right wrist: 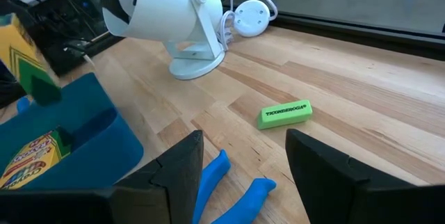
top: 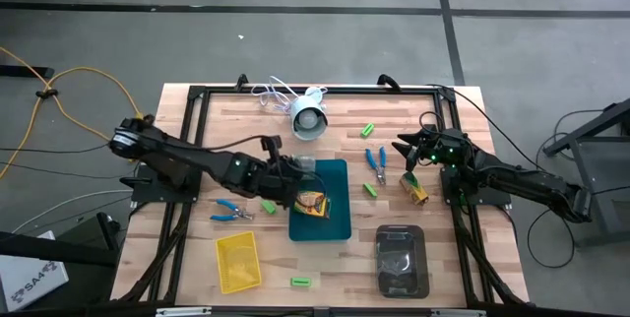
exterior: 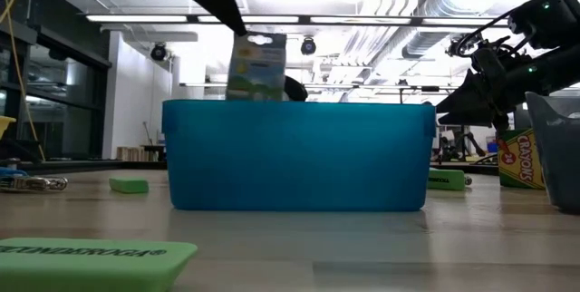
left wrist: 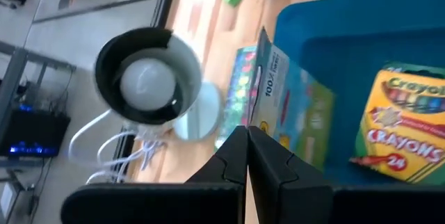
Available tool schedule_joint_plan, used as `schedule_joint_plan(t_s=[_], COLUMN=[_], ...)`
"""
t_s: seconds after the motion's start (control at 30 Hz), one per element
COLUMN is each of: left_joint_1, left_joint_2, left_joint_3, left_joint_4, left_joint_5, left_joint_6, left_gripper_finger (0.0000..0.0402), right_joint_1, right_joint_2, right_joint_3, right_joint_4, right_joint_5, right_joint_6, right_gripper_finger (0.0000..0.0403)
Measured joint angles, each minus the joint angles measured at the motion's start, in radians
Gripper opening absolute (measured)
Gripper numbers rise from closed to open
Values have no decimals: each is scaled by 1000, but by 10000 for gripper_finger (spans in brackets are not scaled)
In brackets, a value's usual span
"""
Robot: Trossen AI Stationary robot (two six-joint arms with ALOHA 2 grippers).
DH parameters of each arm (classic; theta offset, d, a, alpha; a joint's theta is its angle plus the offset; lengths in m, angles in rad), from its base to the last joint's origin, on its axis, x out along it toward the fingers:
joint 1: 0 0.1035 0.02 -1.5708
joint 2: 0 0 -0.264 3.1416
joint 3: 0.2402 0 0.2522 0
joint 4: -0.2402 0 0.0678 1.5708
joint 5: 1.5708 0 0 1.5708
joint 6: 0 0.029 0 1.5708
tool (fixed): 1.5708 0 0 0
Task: Pick & Place School Supplies
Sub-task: Put the yellow crayon box into the blue bin
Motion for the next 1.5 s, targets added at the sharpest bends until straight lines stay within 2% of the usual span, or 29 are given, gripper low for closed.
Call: schedule_joint_plan(t_s=[0.27, 0.6, 0.67, 0.8, 1.0, 1.13, 1.3, 1.5], left_joint_1=[-18, 13, 22, 22, 3, -3, -19, -28], left_joint_2=[91, 163, 163, 163, 163, 163, 163, 163], left_joint_3=[0, 0, 0, 0, 0, 0, 0, 0], left_joint_4=[152, 261, 261, 265, 272, 281, 292, 301], left_joint_5=[-5, -98, -57, 149, 280, 339, 344, 419], left_joint_6=[99, 226, 201, 153, 191, 196, 167, 150], left_gripper_finger=[0, 0, 0, 1, 12, 51, 105, 124], right_joint_1=[0, 0, 0, 0, 0, 0, 0, 0], right_joint_2=[0, 0, 0, 0, 0, 0, 0, 0], right_joint_3=[0, 0, 0, 0, 0, 0, 0, 0], right_joint_4=[0, 0, 0, 0, 0, 0, 0, 1], right_joint_5=[0, 0, 0, 0, 0, 0, 0, 0], right_joint_6=[0, 0, 0, 0, 0, 0, 0, 0], right_gripper_finger=[197, 197, 197, 197, 197, 197, 197, 197])
